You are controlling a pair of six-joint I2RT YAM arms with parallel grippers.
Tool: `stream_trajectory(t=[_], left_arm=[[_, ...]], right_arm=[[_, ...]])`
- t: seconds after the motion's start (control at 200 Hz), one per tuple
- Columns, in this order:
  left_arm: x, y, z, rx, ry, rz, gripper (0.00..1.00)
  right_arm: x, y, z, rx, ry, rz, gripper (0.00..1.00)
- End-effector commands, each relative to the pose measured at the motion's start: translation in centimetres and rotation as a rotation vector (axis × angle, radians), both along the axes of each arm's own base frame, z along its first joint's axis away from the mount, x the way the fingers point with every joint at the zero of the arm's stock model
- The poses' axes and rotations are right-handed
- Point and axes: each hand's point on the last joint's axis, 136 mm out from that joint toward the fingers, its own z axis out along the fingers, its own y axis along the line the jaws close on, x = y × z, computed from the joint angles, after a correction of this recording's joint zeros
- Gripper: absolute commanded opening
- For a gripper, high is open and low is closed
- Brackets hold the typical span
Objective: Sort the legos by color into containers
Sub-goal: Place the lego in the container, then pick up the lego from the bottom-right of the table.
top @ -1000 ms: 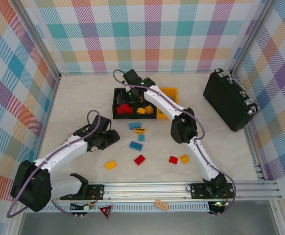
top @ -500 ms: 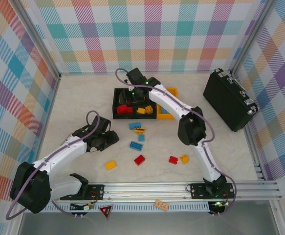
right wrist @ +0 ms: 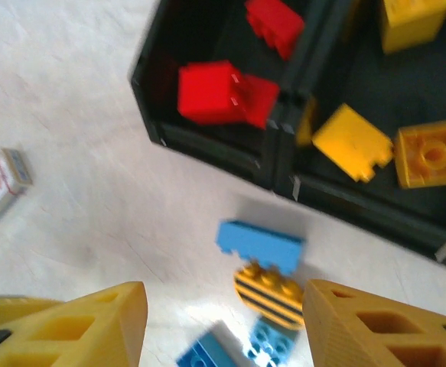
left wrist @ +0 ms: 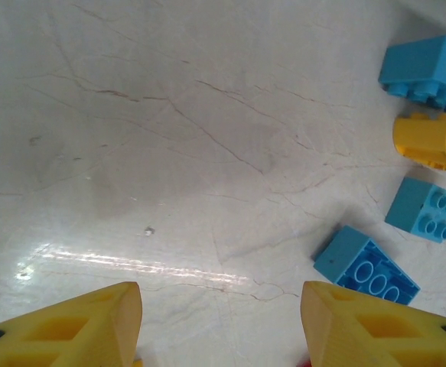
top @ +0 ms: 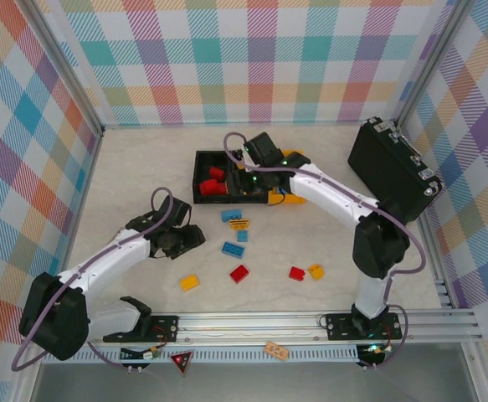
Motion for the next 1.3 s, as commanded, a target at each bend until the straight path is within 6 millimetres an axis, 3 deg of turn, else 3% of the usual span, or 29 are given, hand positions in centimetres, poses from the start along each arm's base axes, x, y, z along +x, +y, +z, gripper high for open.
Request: stream_trajectory(t=[0.0,0.43,0.555,0.695,0.92,1.295], left_arm=[[0.7,-2.9,1.0,-0.053,-0.025,-0.113,0.57],[0.0,-12.3,1.6,-0.198,-0.023,-0.473,0.57],[-0.7,-14.4,1.6,-0.217,-0.011,-0.559,0.58],[-1.0,-15.8,1.5,-0.217,-0.003,-0.609,0.58],[-1.1,-16.2,0.6,-0.21,0.017,-0.609,0.58],[-1.1,-16.5,0.0,-0.213,0.028,-0.606,0.58]], right_arm=[[-1.7,-2.3,0.9,-0.014,-0.028,-0.035,0.57],[-11.5,-15.5,-6.1,-0.3,0.142,-0.222,0.62],[-14.1,-17.9,-7.5,-0.346,0.204,-0.263,0.63],[-16.8,-19.8,-9.6,-0.375,0.291,-0.316,0.65],[-19.4,-22.1,-11.5,-0.428,0.366,-0.381,0.68],[-20.1,-23.2,-14.3,-0.514,0.437,-0.445,0.67]])
